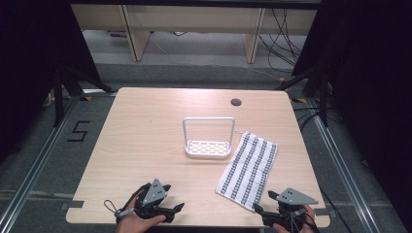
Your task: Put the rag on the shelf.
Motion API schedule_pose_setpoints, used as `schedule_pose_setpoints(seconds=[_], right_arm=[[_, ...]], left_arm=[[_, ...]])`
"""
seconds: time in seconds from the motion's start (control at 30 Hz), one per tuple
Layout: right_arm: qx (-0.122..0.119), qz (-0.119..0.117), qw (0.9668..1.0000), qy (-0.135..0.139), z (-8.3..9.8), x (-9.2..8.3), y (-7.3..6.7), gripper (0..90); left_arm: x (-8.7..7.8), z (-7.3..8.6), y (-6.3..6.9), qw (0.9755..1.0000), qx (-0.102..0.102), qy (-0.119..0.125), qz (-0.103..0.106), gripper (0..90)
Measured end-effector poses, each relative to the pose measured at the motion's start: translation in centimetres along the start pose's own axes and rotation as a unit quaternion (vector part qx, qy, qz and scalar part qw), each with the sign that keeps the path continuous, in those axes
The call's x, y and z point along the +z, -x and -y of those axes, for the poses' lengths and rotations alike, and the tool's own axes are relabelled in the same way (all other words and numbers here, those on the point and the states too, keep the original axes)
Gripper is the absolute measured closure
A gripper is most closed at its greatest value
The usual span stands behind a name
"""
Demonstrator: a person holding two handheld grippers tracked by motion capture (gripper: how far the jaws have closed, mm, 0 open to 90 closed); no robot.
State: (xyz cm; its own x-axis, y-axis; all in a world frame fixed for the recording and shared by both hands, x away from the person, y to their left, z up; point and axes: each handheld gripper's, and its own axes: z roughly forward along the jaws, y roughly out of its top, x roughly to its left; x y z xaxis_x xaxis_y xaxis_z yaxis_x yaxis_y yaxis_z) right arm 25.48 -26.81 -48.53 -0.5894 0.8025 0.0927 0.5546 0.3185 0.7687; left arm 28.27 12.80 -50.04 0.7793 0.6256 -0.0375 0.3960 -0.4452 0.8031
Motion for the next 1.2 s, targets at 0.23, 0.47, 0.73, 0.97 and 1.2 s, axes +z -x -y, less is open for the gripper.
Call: schedule_pose_setpoints(seconds=[0.23,0.47,0.73,0.97,1.2], right_arm=[[-0.021,-0.005,0.9996,-0.019,0.2,0.4,-0.9,33.7],[-0.035,0.002,0.9987,-0.037,0.5,1.0,-1.0,37.1],[-0.03,0.004,0.9982,-0.052,0.6,1.5,-1.2,38.5],[-0.049,0.004,0.9974,-0.053,0.4,1.9,-1.2,41.7],[-0.045,0.006,0.9976,-0.053,0.4,2.0,-1.2,42.9]], left_arm=[[2.7,-2.1,1.3,0.9991,0.029,-0.009,0.03,27.9],[5.8,-3.7,2.0,0.9971,0.054,-0.018,0.051,33.0],[7.9,-4.9,2.2,0.9967,0.05,-0.018,0.06,37.8],[9.1,-5.6,2.4,0.9948,0.078,-0.031,0.056,40.0],[10.4,-6.4,2.8,0.9934,0.089,-0.037,0.062,43.1]])
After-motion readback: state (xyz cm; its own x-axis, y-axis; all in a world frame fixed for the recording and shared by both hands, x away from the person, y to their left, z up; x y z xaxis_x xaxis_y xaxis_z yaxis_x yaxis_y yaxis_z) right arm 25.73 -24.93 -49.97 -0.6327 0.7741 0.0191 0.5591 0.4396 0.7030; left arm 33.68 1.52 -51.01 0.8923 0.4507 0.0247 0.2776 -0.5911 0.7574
